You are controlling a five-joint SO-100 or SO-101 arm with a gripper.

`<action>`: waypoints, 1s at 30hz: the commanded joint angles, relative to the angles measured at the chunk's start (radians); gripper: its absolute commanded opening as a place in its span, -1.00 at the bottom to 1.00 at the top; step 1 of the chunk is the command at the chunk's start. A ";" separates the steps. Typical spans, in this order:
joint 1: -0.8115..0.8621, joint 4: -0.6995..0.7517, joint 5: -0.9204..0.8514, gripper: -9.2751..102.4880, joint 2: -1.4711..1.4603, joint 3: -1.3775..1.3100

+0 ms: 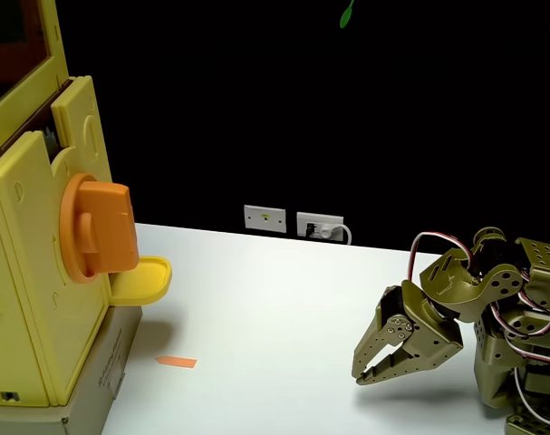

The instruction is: Turn the button of vending machine.

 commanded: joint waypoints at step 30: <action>-0.005 -0.278 -0.106 -0.82 -0.239 -0.181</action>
